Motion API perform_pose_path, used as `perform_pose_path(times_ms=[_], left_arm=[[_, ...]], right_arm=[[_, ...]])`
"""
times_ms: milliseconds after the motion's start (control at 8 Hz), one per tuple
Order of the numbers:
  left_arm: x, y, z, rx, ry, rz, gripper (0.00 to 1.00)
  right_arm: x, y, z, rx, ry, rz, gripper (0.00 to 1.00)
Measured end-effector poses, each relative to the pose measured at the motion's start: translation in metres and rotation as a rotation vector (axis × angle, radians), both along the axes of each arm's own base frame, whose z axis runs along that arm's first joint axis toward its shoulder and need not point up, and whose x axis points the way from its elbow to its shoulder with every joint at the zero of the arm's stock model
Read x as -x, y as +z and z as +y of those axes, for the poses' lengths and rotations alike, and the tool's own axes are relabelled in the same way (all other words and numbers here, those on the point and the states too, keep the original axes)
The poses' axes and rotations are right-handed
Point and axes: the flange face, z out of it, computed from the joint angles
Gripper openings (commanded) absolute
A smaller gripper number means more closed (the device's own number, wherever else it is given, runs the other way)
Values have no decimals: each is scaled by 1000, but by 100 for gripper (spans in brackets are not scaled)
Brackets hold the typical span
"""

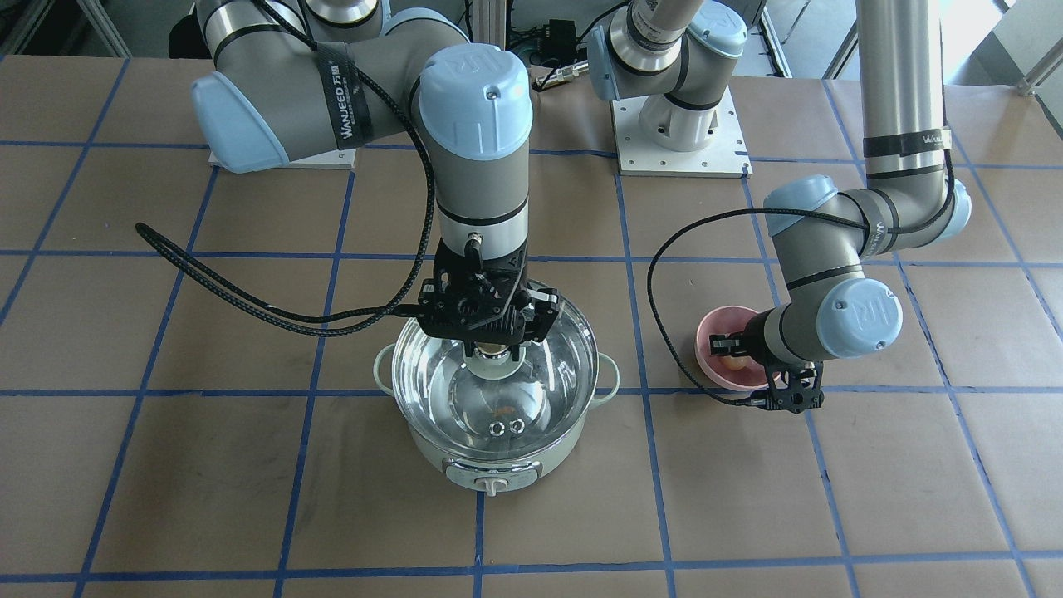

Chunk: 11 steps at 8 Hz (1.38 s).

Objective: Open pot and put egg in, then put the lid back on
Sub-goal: 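Lift the glass lid with the right gripper while the left lifts the egg, then carry the egg with the left gripper over the pot and lower it inside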

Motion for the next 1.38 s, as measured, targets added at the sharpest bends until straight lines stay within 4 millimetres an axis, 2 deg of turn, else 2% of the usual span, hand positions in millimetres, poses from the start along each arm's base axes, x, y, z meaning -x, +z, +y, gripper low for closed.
perform_pose_path(times_ms=[125, 375, 625, 750, 875, 1000, 1125, 1250, 1375], left_arm=[[0, 0, 0, -1, -2, 1, 21], [0, 1, -1, 4, -4, 2, 20], [2, 24, -5, 45, -10, -5, 20], [7, 46, -6, 71, -13, -10, 20], [17, 74, -4, 104, -22, -16, 20], [32, 105, -2, 154, -42, -21, 19], [52, 139, 0, 217, -59, -8, 16], [82, 172, 2, 286, -55, 22, 13], [121, 197, 3, 341, -41, 52, 13]], right_arm=[[22, 13, -3, -14, 23, 16, 0], [87, 54, -3, -47, 67, 46, 0], [162, 91, 5, -102, 93, 71, 0], [199, 106, 11, -128, 91, 78, 0], [226, 116, 19, -151, 88, 87, 0], [243, 123, 25, -170, 85, 94, 0], [258, 127, 29, -183, 108, 120, 0], [272, 131, 32, -191, 133, 142, 0], [283, 134, 33, -197, 145, 149, 0]])
